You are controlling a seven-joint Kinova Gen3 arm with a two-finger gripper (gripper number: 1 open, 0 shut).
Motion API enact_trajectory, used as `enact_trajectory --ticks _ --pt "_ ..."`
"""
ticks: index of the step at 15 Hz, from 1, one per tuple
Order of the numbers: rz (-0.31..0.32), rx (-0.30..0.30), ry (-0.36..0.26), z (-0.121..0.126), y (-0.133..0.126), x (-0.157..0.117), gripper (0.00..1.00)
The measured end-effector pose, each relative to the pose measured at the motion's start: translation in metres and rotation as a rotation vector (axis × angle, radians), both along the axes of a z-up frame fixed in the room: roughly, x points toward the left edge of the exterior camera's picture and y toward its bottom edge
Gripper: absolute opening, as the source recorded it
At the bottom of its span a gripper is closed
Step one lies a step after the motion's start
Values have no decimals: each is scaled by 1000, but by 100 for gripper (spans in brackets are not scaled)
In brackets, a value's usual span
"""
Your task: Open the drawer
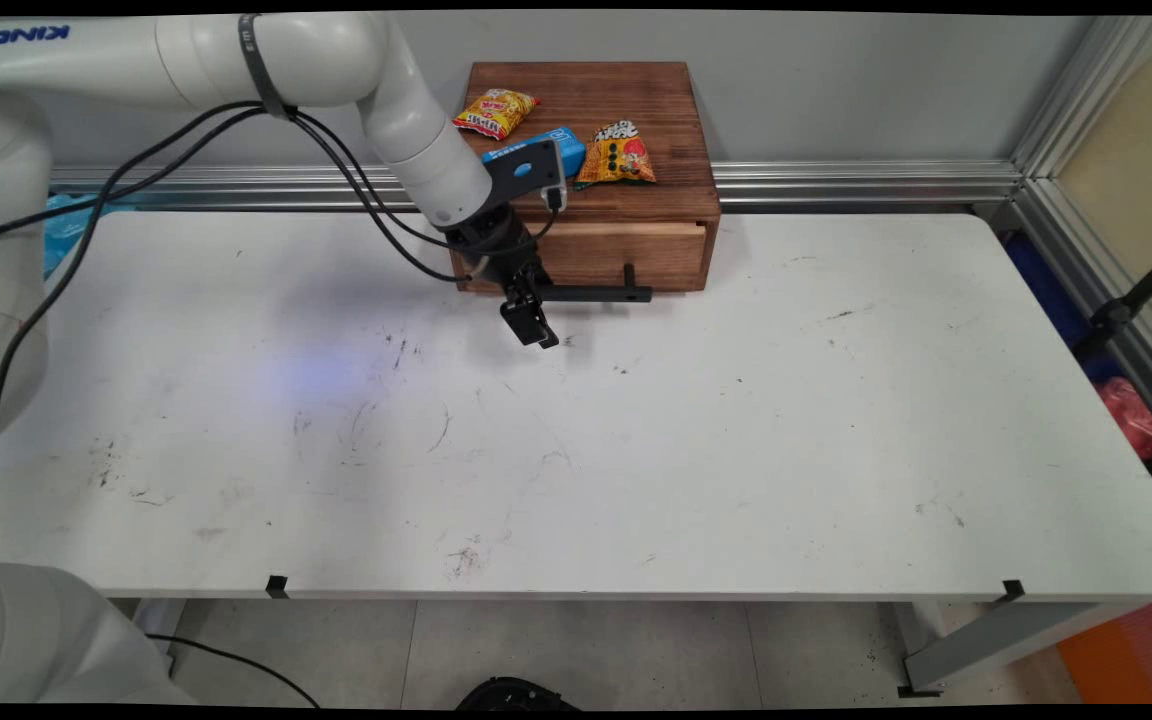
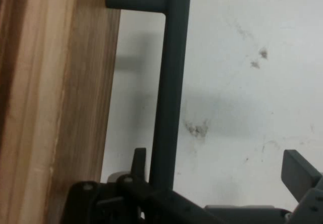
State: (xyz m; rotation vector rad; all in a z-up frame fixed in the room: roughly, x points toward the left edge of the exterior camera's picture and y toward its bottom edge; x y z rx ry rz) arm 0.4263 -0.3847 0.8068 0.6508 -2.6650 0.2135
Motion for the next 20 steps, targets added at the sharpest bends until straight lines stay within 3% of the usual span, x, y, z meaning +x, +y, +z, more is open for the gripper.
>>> enact_trajectory --ticks 20 --pt "-28 41 38 10 47 -21 100"
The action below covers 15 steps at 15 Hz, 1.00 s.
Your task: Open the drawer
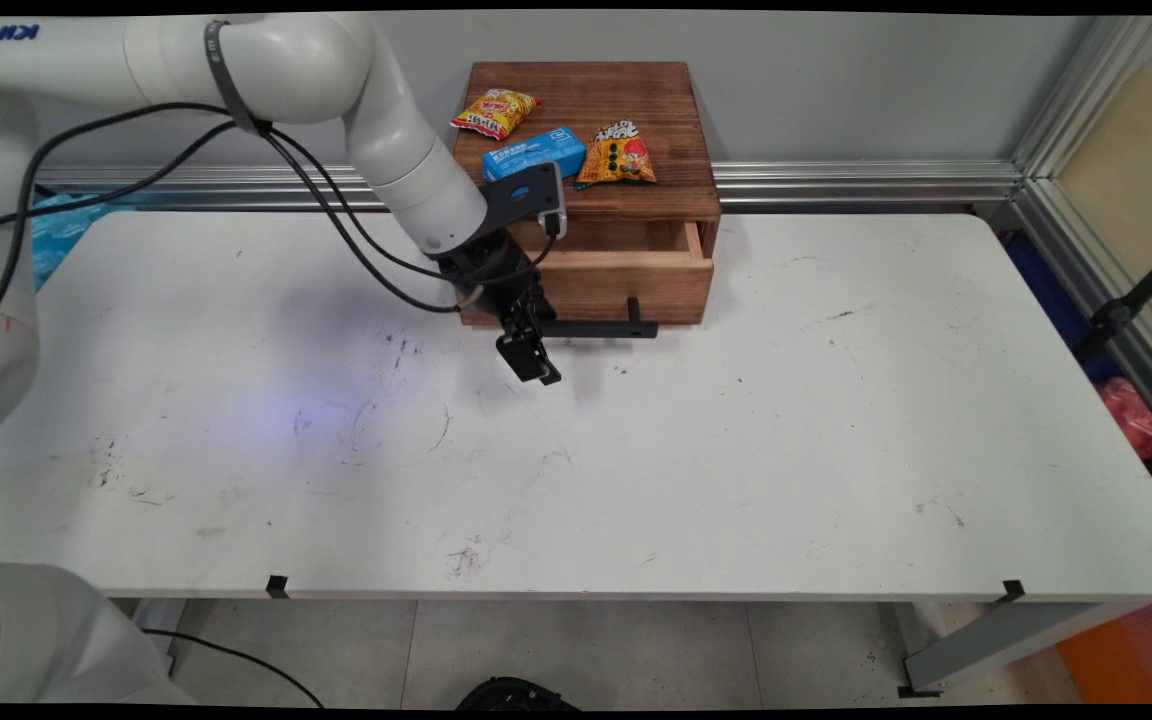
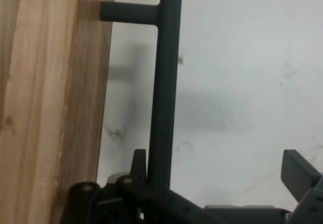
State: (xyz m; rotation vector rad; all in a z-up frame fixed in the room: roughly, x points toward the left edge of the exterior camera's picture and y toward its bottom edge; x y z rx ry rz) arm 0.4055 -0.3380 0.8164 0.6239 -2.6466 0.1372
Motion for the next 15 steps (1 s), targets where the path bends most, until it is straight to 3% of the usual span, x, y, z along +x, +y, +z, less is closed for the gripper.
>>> enact_trajectory --ticks 15 --pt "-25 39 21 3 38 -14 100"
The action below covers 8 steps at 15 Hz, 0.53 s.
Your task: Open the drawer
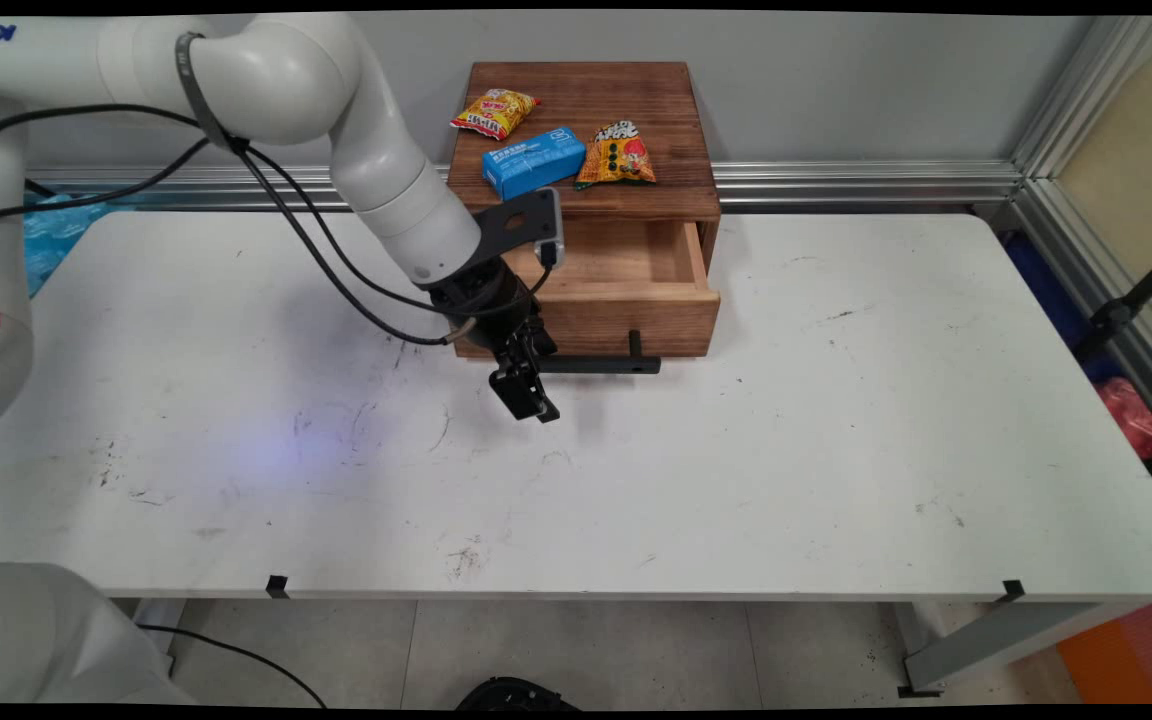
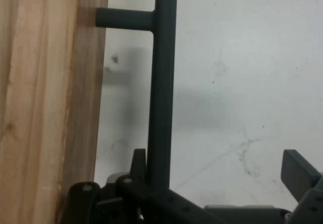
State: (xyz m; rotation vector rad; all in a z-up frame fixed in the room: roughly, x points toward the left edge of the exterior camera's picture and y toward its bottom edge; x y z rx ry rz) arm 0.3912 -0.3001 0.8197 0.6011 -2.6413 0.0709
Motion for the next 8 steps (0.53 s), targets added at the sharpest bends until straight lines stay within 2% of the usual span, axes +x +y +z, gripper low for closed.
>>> enact_trajectory --ticks 8 --pt "-18 17 9 1 18 -4 100"
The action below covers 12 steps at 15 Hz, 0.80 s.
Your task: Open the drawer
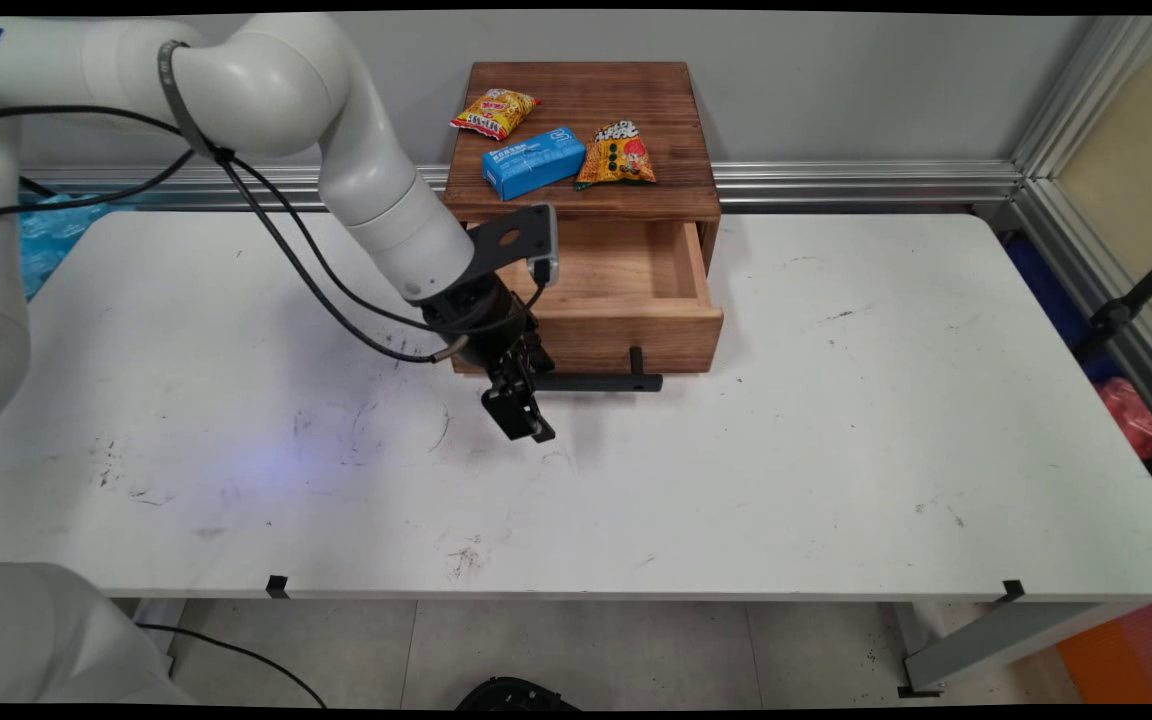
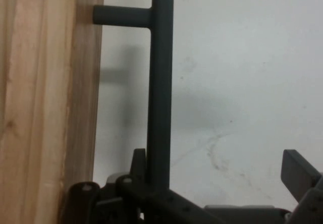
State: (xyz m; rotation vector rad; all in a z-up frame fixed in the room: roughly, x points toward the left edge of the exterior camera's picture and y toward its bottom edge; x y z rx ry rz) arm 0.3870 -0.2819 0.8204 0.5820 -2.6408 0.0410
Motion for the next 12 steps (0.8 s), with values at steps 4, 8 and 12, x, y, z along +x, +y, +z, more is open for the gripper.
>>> enact_trajectory --ticks 4,8,12 --pt "-8 11 8 1 10 -5 100" --pt "-14 21 15 2 20 -10 100" --pt "-19 35 23 4 31 -16 100"
